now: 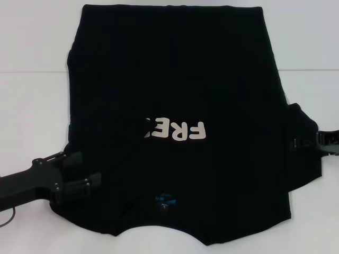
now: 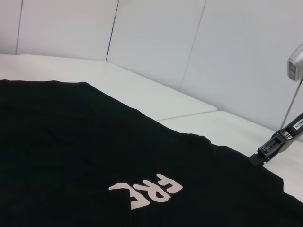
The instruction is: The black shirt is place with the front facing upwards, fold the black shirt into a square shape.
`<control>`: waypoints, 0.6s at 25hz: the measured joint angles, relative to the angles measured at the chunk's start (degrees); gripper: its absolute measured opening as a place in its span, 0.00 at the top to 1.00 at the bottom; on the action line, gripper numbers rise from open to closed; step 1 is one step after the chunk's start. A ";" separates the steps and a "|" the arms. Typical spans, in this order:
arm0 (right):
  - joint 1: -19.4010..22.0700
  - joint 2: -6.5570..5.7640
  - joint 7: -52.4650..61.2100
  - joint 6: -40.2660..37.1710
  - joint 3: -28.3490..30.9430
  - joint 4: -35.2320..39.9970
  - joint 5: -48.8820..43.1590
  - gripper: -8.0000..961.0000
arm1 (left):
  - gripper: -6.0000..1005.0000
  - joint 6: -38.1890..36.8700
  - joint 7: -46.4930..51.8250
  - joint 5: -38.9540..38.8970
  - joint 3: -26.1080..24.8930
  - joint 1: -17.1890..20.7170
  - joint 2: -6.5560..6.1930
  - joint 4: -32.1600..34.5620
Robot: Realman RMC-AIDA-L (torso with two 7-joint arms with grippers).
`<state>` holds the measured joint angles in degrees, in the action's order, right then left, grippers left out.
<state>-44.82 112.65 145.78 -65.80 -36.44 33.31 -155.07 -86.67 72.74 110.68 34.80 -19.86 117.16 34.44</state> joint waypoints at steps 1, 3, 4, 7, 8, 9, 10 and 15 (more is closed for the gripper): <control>-0.12 -0.01 -0.02 0.10 -0.13 -0.23 0.00 0.02 | 0.14 0.00 0.00 0.02 0.00 -0.03 0.00 -0.02; -0.30 -0.02 -0.03 0.23 -0.37 -0.56 0.04 0.02 | 0.14 0.01 -0.01 0.03 0.00 -0.07 0.00 -0.08; -0.35 -0.01 -0.04 0.26 -0.43 -0.70 0.08 0.02 | 0.14 0.02 -0.02 0.04 0.00 -0.09 0.00 -0.12; -0.50 0.02 -0.04 0.27 -0.46 -0.92 0.14 0.02 | 0.14 0.01 -0.04 0.06 0.00 -0.21 0.00 -0.27; -0.53 0.03 -0.04 0.25 -0.47 -0.93 0.23 0.02 | 0.14 0.01 -0.05 0.06 0.00 -0.23 0.00 -0.29; -0.55 0.06 -0.06 0.15 -0.49 -0.96 0.41 0.02 | 0.14 0.02 -0.05 0.06 0.00 -0.25 0.00 -0.31; -0.57 0.07 -0.08 0.06 -0.50 -0.99 0.58 0.02 | 0.14 0.02 -0.05 0.06 0.00 -0.27 0.00 -0.31; -0.72 0.17 -0.67 -0.95 -0.53 -1.30 1.69 0.02 | 0.14 0.02 -0.05 0.06 0.00 -0.27 0.00 -0.35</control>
<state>-45.54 112.82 145.11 -66.76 -36.97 32.01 -153.38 -86.65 72.68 110.74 34.80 -20.13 117.15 34.10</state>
